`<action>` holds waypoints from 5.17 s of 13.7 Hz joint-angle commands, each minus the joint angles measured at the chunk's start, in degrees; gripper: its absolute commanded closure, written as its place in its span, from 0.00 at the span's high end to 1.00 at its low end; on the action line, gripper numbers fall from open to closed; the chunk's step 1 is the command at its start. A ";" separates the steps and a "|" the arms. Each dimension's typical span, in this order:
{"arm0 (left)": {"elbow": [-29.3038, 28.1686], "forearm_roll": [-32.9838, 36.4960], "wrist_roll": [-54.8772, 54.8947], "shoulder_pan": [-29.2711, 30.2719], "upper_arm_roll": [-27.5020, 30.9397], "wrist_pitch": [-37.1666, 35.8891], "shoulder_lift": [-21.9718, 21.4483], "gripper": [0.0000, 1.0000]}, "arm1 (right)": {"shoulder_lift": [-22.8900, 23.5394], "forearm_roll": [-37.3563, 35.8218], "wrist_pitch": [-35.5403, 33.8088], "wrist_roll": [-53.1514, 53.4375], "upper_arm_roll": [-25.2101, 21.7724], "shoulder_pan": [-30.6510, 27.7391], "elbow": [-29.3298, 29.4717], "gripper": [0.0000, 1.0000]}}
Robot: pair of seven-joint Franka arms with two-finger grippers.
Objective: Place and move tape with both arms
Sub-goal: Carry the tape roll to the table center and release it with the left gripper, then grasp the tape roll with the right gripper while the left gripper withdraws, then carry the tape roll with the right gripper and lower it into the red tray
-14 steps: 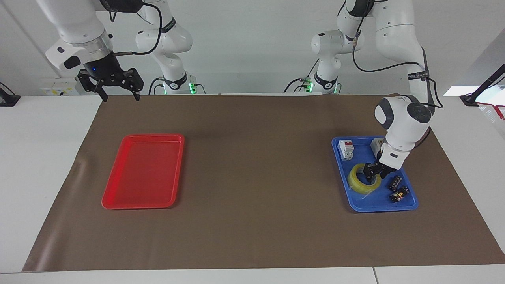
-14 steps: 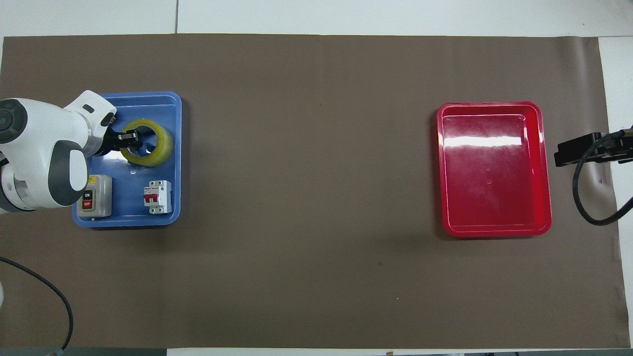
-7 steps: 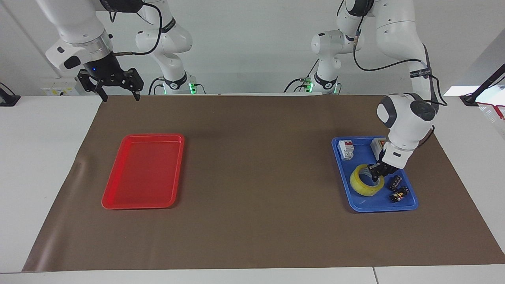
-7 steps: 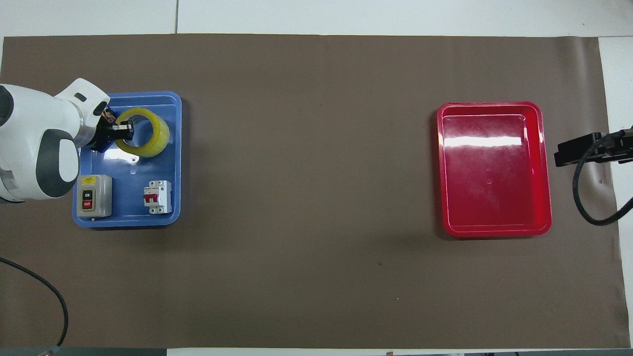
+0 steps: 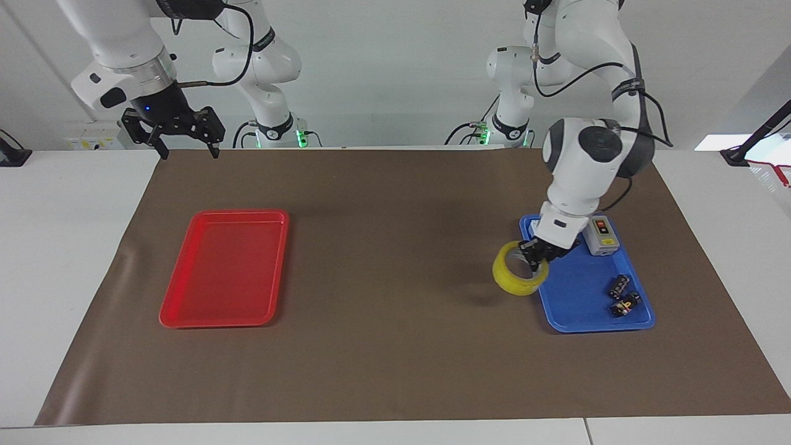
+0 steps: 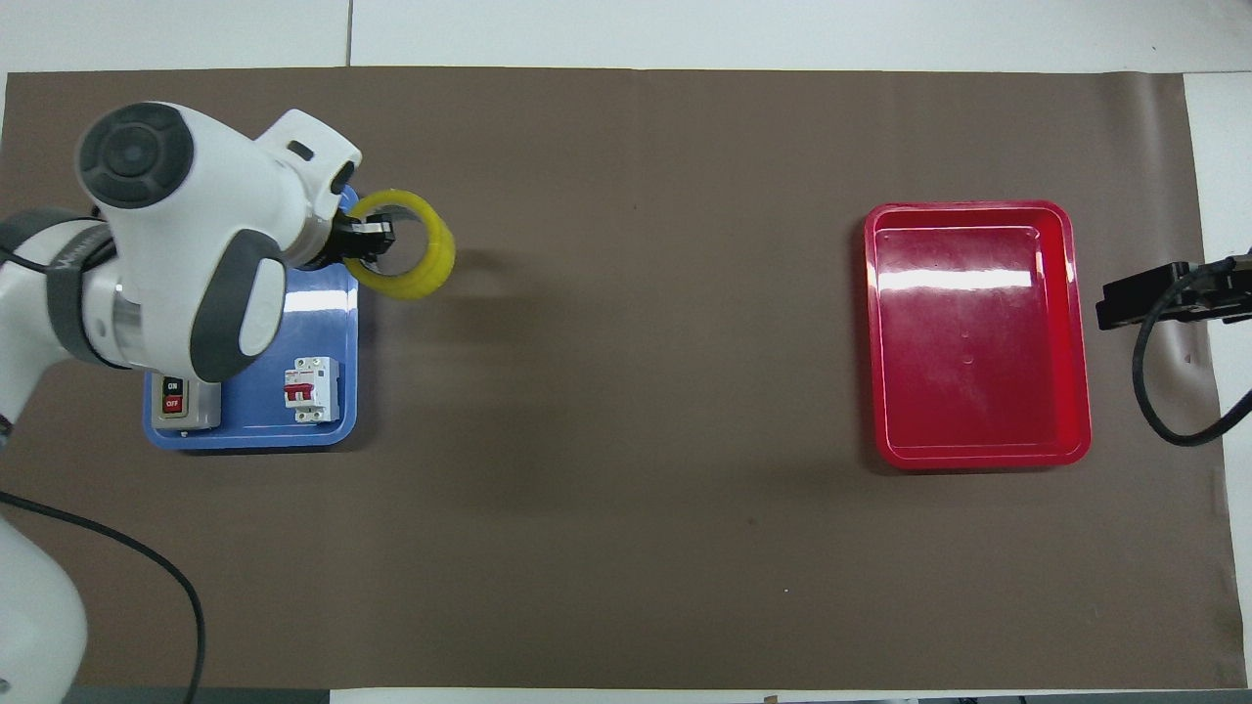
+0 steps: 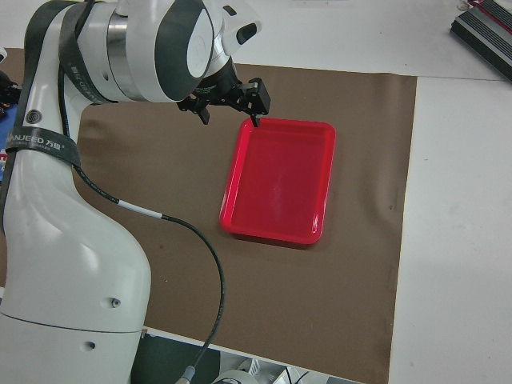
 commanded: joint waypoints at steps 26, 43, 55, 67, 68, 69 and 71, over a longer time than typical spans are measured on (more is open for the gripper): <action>-5.06 7.59 -6.28 -6.62 0.58 -6.83 -8.91 1.00 | 10.15 3.32 15.15 11.85 0.17 14.71 -3.67 1.00; 9.97 -4.62 23.30 16.78 1.20 -31.55 -13.85 1.00 | 29.08 5.26 54.39 16.37 0.17 30.82 -15.71 1.00; 7.33 -4.54 22.77 16.69 1.37 -30.59 -15.34 1.00 | 28.91 4.73 41.95 13.99 -0.27 29.86 -7.65 0.00; 7.33 -4.54 22.68 16.78 1.37 -30.50 -15.34 1.00 | 16.00 2.10 24.59 -5.14 -0.45 5.17 -11.56 0.00; 7.33 -4.54 22.68 16.78 1.37 -30.50 -15.34 1.00 | 15.47 2.10 25.81 -7.60 -0.53 3.16 -13.67 0.00; 7.33 -4.54 22.68 16.78 1.28 -30.50 -15.34 1.00 | 14.59 1.92 28.44 -11.19 -0.53 1.31 -16.30 0.00; 7.33 -4.54 22.68 16.78 1.37 -30.50 -15.34 1.00 | 13.45 0.78 35.11 -16.39 -0.53 -1.68 -21.57 0.00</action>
